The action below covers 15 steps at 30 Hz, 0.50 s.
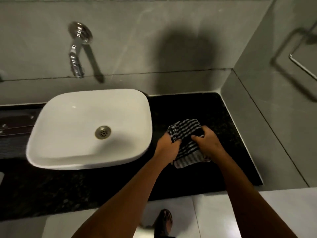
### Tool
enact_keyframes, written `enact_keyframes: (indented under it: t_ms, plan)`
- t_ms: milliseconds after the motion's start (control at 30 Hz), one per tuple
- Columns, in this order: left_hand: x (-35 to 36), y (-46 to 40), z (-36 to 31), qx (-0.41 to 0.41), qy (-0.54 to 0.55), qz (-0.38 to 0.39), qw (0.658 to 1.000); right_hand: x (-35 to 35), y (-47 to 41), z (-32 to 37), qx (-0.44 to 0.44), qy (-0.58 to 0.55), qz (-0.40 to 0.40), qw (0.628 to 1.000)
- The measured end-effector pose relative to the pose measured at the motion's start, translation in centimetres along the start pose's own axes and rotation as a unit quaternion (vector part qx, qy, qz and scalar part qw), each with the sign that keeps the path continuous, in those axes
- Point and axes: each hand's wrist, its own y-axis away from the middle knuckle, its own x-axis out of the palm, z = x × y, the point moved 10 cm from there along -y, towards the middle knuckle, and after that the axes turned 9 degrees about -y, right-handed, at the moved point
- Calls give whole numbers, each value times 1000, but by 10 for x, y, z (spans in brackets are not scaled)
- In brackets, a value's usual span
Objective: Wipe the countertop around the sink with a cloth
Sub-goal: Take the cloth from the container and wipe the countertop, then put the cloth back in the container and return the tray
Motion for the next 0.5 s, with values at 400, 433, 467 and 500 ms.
enact_keyframes:
  t_ms: [400,433,467,500]
  plan:
    - [-368,177,96,-11,160,-387,908,342,52,239,-99,-4,345,933]
    - [-400,207,119,-29,149,-421,894,390,67,250,-105,10,384,917]
    - [-425,231,140,-49,138,-445,884,430,79,255,-110,30,407,906]
    - [-460,269,170,-74,126,-478,866,490,97,264,-121,47,438,889]
